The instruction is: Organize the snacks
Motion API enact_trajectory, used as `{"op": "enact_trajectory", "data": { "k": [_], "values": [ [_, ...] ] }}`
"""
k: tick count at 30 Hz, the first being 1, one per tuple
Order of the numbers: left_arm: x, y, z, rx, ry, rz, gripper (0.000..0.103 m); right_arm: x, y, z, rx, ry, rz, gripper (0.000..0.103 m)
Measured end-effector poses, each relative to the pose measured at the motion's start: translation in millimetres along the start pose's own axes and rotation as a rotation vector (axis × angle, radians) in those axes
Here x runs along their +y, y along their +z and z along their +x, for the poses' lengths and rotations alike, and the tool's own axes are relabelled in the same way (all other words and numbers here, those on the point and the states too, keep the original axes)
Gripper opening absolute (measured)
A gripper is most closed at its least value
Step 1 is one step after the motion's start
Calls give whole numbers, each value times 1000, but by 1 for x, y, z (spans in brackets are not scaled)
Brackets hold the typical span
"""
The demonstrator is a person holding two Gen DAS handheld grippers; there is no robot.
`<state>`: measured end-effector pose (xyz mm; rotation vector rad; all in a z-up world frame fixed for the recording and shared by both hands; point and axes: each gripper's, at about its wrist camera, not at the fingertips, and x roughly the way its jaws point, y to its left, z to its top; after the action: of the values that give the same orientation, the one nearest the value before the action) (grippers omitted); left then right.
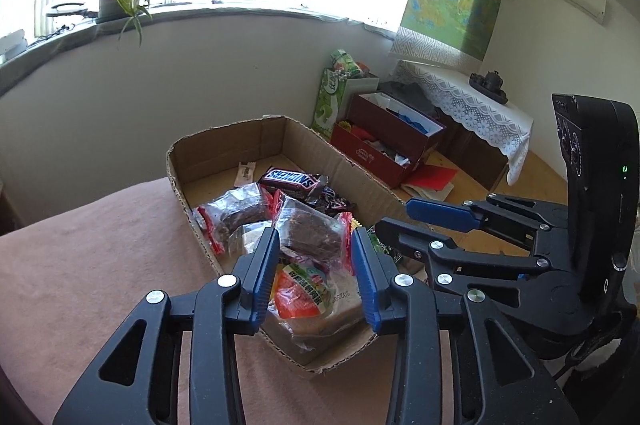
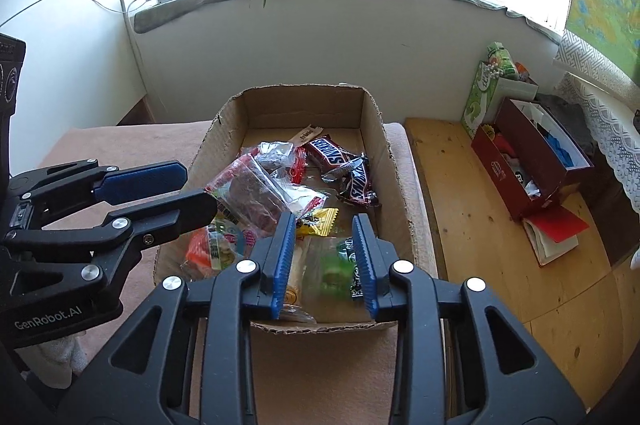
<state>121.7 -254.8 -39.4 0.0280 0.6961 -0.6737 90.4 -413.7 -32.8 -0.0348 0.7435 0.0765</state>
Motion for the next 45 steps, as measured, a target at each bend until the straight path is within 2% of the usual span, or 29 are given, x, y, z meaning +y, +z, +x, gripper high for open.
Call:
{"op": "enact_trajectory", "data": {
  "k": [7,9,10,12,17,19,21,23,27,31,45],
  "values": [
    [4,-4,-18,-26,6,-16,36,4,-3,-12,-17,2,11,40],
    [5,-6,-24,-33,12,-13,36,7,-4,-15,-22,0,13,46],
    [6,-7,-27,-35,14,-13,37,8,-4,-18,-26,-2,15,51],
    [8,-9,-34,-42,19,-18,48,11,-5,-23,-36,0,22,56],
    [14,-16,-50,-60,34,-34,49,21,-9,-39,-59,5,30,62],
    [16,-21,-57,-64,43,-36,56,27,-11,-45,-67,-2,26,63],
    [17,-27,-64,-72,63,-36,64,32,-13,-53,-83,-10,27,80],
    [18,-33,-71,-72,83,-36,65,38,-18,-60,-100,-12,28,85],
    [24,-45,-83,-73,121,-48,71,46,-26,-68,-99,-17,37,85],
    [29,-55,-91,-67,133,-77,71,53,-35,-70,-85,-4,44,85],
    [28,-57,-104,-95,198,-64,71,62,-38,-68,-77,2,49,85]
  ]
}}
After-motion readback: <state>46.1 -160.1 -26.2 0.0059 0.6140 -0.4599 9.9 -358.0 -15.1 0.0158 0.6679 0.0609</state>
